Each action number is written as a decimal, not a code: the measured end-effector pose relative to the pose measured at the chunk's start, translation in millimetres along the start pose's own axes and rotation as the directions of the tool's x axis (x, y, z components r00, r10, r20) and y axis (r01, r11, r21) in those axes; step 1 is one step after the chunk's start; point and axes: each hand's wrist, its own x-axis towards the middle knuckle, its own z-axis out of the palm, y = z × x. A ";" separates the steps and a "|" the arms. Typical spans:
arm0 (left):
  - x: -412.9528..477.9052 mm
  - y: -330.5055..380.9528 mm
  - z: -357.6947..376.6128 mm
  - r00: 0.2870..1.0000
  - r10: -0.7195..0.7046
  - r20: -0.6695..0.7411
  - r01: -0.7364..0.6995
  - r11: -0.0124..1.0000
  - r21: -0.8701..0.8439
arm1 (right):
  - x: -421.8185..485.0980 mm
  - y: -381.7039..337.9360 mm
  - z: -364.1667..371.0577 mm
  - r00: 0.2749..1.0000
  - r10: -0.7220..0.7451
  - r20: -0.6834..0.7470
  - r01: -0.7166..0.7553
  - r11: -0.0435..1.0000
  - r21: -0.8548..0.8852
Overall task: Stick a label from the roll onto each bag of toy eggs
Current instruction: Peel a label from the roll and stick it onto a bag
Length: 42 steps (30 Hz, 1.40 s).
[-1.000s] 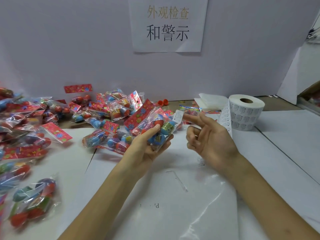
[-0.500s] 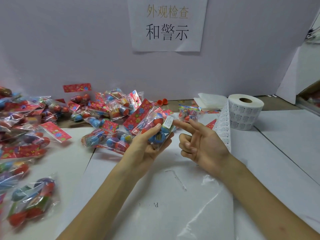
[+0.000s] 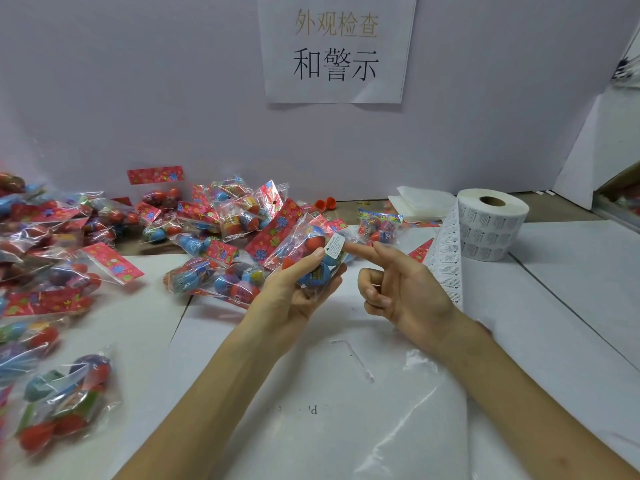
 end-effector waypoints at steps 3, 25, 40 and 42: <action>1.5 -0.1 -0.8 1.000 -0.004 0.001 0.004 1.000 0.004 | -0.1 0.4 0.3 1.000 -0.011 -0.004 0.011 1.000 -0.023; 1.0 1.5 -0.2 0.990 0.092 -0.109 -0.085 0.994 0.068 | -0.5 3.2 4.7 0.980 -0.193 0.040 0.195 0.913 -0.358; 6.0 2.0 -5.7 0.975 0.066 -0.213 -0.057 0.997 0.046 | 0.3 26.0 4.8 0.926 -0.372 0.066 0.130 0.148 -0.980; 6.3 1.7 -5.4 0.976 0.058 -0.210 -0.052 0.998 0.036 | 0.5 26.6 5.1 0.929 -0.366 0.051 0.116 0.158 -0.981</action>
